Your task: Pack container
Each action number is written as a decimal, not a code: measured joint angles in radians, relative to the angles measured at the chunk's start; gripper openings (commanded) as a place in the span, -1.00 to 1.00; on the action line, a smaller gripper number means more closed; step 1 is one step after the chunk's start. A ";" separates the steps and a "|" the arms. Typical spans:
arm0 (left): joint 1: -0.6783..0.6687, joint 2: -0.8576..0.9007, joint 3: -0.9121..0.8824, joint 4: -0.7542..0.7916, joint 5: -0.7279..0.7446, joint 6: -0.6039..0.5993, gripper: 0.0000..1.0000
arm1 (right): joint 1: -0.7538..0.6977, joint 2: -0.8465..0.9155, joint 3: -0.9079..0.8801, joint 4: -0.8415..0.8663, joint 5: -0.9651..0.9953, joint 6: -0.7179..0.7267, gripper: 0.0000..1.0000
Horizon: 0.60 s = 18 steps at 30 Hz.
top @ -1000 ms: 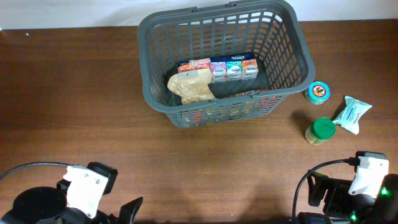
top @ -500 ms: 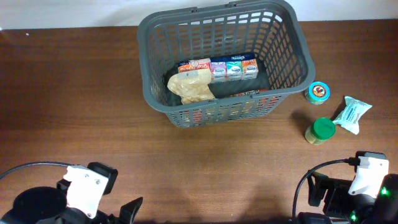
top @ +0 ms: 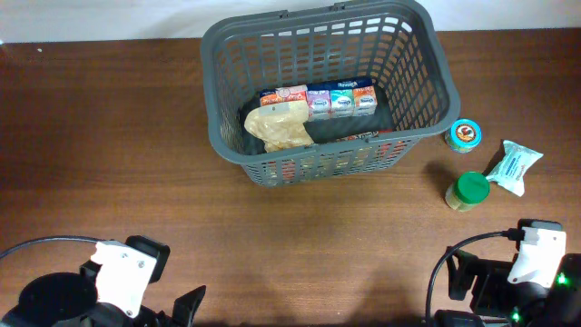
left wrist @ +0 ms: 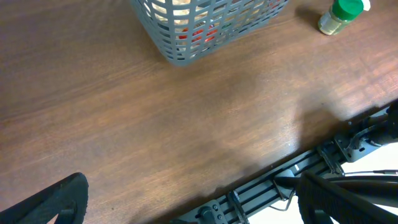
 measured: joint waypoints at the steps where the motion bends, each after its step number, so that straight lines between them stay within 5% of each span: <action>1: 0.000 0.000 0.000 0.000 0.000 0.000 0.98 | 0.000 0.000 0.000 0.000 -0.008 0.000 0.98; 12: 0.000 0.000 0.000 0.000 0.000 0.000 0.98 | 0.000 0.000 -0.001 0.107 -0.128 0.014 0.98; 18: 0.000 0.000 -0.001 0.000 0.000 0.000 0.98 | 0.000 0.129 -0.003 0.154 -0.020 0.157 0.99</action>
